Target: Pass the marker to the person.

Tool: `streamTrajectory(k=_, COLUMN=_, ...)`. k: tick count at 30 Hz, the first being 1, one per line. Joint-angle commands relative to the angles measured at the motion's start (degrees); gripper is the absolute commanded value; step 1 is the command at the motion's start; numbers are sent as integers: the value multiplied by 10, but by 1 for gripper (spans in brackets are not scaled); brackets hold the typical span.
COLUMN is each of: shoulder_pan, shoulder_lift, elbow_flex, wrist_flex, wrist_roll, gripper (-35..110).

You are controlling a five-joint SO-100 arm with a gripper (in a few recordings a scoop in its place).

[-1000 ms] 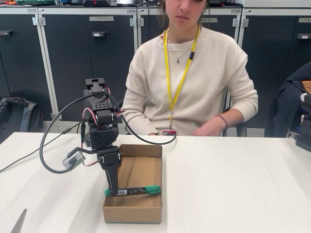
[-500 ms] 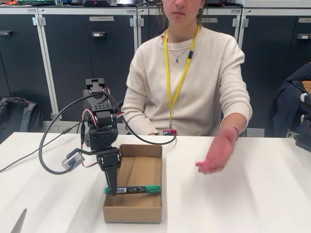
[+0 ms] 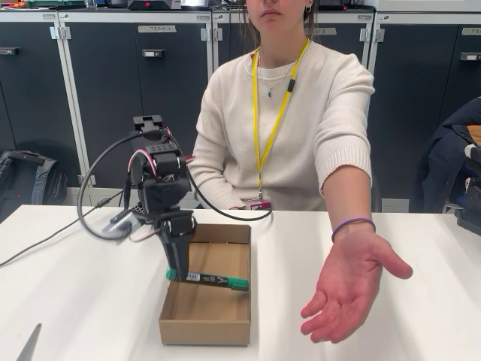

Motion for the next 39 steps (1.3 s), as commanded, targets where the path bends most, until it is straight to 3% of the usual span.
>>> streamTrajectory(k=1, shoulder_pan=-16, shoulder_lift=100, elbow_flex=-43, wrist_flex=31, wrist_roll=-26, gripper=-5)
streamTrajectory(k=16, shoulder_pan=23, shoulder_lift=10, elbow_flex=-293, wrist_flex=20, wrist_roll=-117, gripper=-5)
streamTrajectory(k=26, shoulder_pan=66, shoulder_lift=-98, elbow_flex=-294, wrist_flex=-157, wrist_roll=-191, gripper=-5)
streamTrajectory(k=39, shoulder_pan=-36, shoulder_lift=-163, elbow_flex=-355, wrist_flex=-192, wrist_roll=-239, gripper=-5)
